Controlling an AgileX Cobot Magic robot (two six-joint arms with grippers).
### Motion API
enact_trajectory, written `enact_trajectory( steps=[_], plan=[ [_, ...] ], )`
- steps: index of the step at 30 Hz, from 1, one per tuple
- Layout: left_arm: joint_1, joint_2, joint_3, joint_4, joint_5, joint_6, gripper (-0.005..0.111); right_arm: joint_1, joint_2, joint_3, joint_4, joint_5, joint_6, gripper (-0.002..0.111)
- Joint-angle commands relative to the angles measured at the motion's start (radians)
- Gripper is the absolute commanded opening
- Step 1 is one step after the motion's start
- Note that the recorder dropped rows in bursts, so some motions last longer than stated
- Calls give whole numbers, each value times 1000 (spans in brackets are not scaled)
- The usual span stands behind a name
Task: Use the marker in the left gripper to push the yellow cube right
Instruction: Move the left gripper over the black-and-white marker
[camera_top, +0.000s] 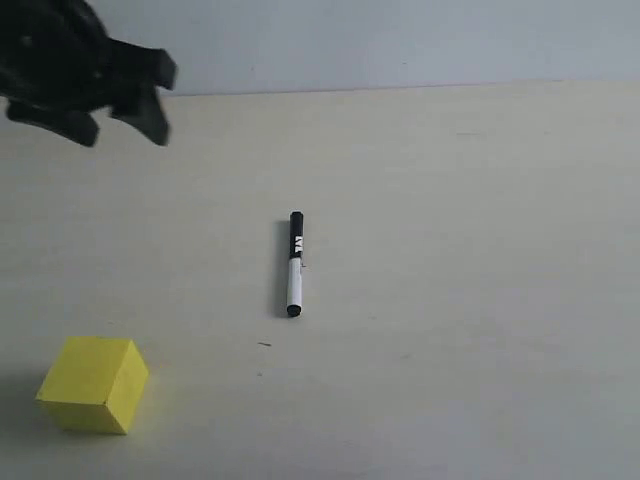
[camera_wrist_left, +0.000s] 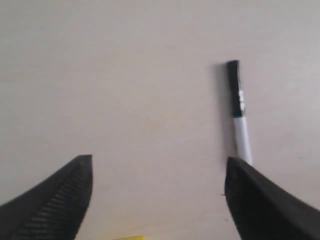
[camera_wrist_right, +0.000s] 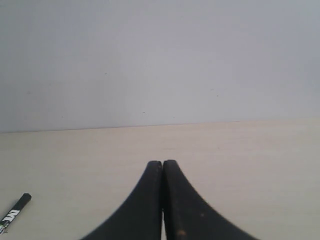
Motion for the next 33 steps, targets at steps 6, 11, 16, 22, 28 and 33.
enact_trajectory(
  steps=[6, 11, 16, 22, 28, 33],
  plan=[
    [-147, 239, -154, -100, 18, -52, 64, 1, -5, 4, -2, -5, -2, 0],
    [-180, 320, -236, -94, 92, -118, 64, 1, -5, 4, -2, -5, -2, 0],
    [-213, 387, -314, -35, 160, -184, 64, 1, -5, 4, -2, -5, -2, 0],
    [-233, 451, -361, -18, 169, -213, 64, 1, -5, 4, -2, -5, -2, 0],
    [-245, 507, -361, -13, 158, -241, 64, 1, -5, 4, -2, -5, -2, 0],
    [-272, 548, -361, 22, 154, -270, 64, 1, -5, 4, -2, -5, -5, 0]
  ],
)
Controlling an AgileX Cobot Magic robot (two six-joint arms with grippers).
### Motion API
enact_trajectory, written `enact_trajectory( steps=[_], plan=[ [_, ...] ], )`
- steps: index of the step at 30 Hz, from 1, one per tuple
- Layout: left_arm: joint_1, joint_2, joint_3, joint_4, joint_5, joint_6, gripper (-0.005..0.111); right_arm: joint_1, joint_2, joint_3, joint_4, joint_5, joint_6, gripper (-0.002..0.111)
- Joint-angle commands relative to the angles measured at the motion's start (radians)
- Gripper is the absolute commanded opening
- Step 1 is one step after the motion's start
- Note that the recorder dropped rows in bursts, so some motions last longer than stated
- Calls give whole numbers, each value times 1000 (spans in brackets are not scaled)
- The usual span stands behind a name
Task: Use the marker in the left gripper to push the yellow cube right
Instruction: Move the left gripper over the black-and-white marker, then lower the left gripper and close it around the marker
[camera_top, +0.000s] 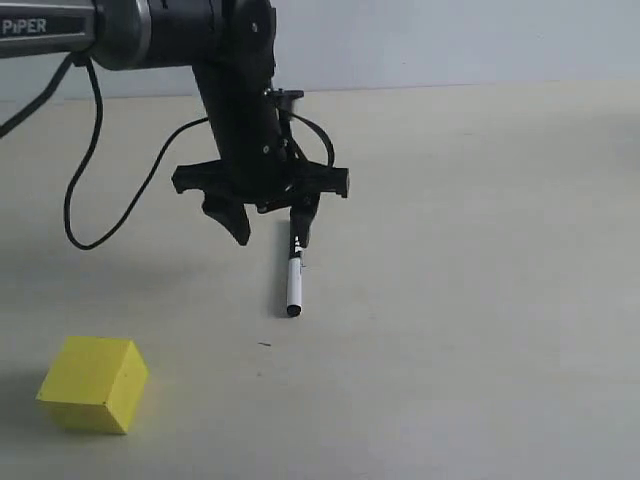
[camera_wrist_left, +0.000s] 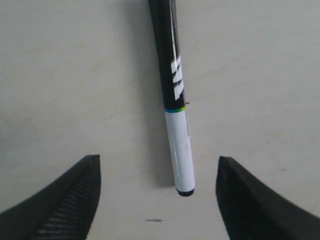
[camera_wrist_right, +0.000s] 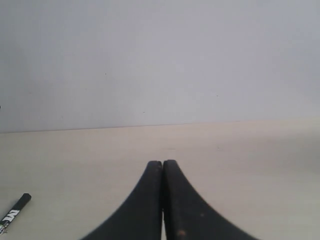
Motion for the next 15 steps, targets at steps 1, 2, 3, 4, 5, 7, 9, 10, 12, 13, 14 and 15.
enact_trajectory(
  steps=[1, 2, 3, 4, 5, 7, 9, 10, 12, 13, 14, 15],
  plan=[
    [-33, 32, -6, 75, -10, -54, 64, 1, -5, 4, -2, -5, -5, 0],
    [-42, 37, -6, 102, -10, -71, 64, 1, -5, 4, -2, -5, -5, 0],
    [-51, 44, -6, 129, -10, -91, 64, 1, -5, 4, -2, -5, -5, 0],
    [-56, 51, -6, 135, -10, -96, 64, 1, -5, 4, -2, -5, -3, 0],
    [-62, 57, -6, 135, -18, -96, 64, 1, -5, 4, -2, -5, -3, 0],
    [-68, 61, -6, 113, -32, -97, 64, 1, -5, 4, -2, -5, -3, 0],
    [-77, 65, -6, 96, -47, -99, 64, 1, -5, 4, -2, -5, -3, 0],
    [-83, 65, -6, 94, -55, -99, 64, 1, -5, 4, -2, -5, -3, 0],
    [-95, 70, -6, 94, -70, -107, 64, 1, -5, 4, -2, -5, -3, 0],
    [-97, 70, -6, 94, -77, -112, 64, 1, -5, 4, -2, -5, -3, 0],
    [-99, 72, -6, 94, -82, -120, 64, 1, -5, 4, -2, -5, -3, 0],
    [-101, 74, -6, 94, -89, -127, 64, 1, -5, 4, -2, -5, -3, 0]
  ],
)
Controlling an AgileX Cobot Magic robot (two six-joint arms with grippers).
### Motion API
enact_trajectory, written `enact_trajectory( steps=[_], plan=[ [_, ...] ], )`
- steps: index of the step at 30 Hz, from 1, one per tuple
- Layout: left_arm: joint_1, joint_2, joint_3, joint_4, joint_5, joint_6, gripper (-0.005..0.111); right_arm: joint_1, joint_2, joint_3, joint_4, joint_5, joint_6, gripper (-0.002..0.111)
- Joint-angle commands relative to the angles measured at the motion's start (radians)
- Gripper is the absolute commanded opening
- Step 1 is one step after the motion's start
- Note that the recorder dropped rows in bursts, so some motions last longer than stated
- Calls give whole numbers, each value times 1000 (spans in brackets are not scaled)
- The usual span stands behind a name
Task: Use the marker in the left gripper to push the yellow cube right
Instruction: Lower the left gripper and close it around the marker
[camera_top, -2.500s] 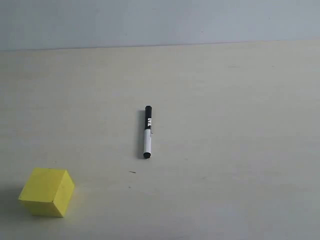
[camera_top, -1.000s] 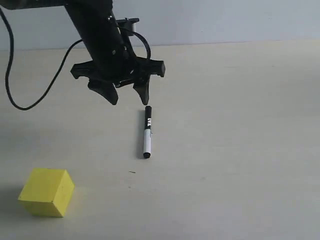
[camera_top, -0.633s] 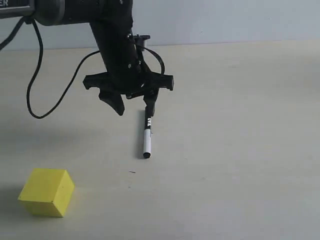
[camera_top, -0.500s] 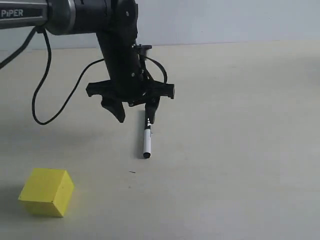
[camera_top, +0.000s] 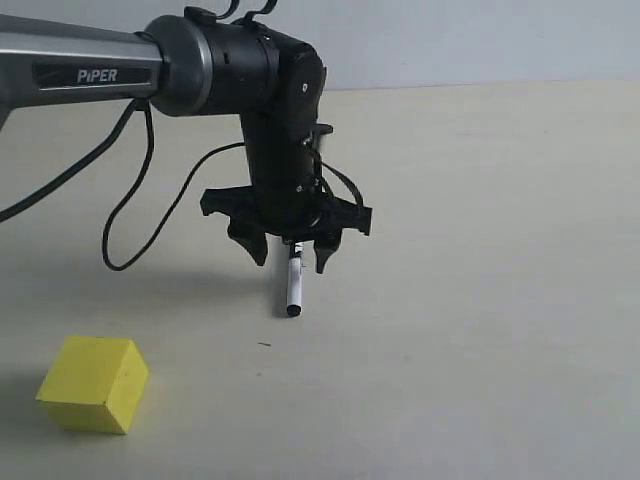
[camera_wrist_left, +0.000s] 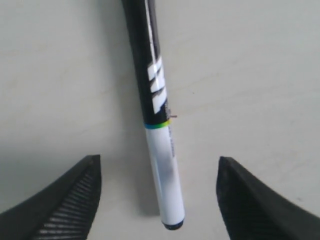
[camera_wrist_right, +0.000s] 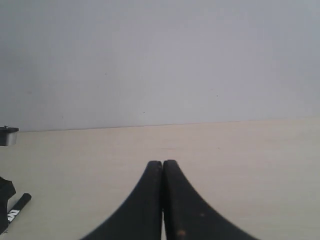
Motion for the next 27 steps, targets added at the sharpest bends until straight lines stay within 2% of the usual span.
enact_trajectory(
  steps=[1, 27],
  plan=[
    [-15, 3, -6, -9, -36, -31, 64, 1, -5, 4, -2, -5, -3, 0],
    [-15, 25, 4, 0, -44, -42, 63, 1, -5, 4, -2, -5, -3, 0]
  ],
)
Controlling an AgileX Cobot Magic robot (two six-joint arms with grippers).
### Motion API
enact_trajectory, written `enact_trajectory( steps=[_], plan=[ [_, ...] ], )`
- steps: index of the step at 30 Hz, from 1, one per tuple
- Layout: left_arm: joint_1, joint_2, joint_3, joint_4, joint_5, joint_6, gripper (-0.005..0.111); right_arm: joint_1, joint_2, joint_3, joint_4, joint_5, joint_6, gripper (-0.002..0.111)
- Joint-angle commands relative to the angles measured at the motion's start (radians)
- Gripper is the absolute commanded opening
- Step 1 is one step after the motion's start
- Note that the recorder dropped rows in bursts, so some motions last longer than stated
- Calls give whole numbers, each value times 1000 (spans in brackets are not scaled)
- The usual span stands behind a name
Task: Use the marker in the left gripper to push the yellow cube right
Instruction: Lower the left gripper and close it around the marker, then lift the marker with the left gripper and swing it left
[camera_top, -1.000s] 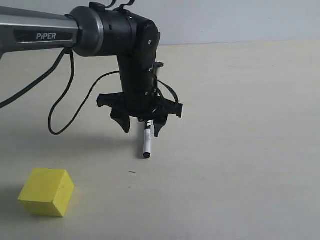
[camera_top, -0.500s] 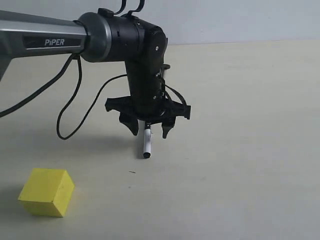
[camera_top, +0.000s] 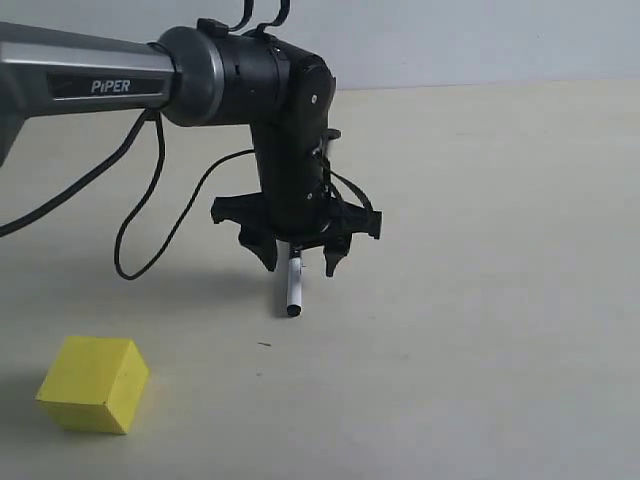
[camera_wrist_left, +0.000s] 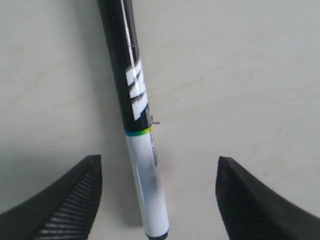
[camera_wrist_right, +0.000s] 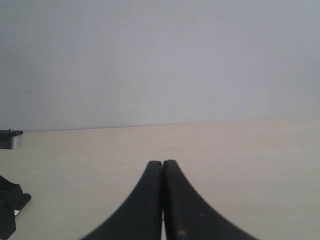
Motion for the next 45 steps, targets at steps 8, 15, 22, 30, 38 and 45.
enact_trajectory(
  steps=[8, 15, 22, 30, 38, 45],
  plan=[
    [-4, 40, 4, 4, -12, -4, 57, 1, -5, 4, -2, -5, -3, 0],
    [-4, 43, 4, 2, -9, 70, 1, 1, -5, 4, -2, -5, -3, 0],
    [-4, -106, -136, 37, 86, 431, 0, 1, -5, 4, -2, -5, -2, 0],
    [-4, -432, 69, 270, 176, 766, 0, 1, -5, 4, -2, -5, -5, 0],
    [142, -673, 353, 306, 176, 864, 0, 1, -5, 4, -2, -5, -5, 0],
    [229, -683, 387, 154, 176, 909, 0, 1, -5, 4, -2, -5, -5, 0]
  ],
)
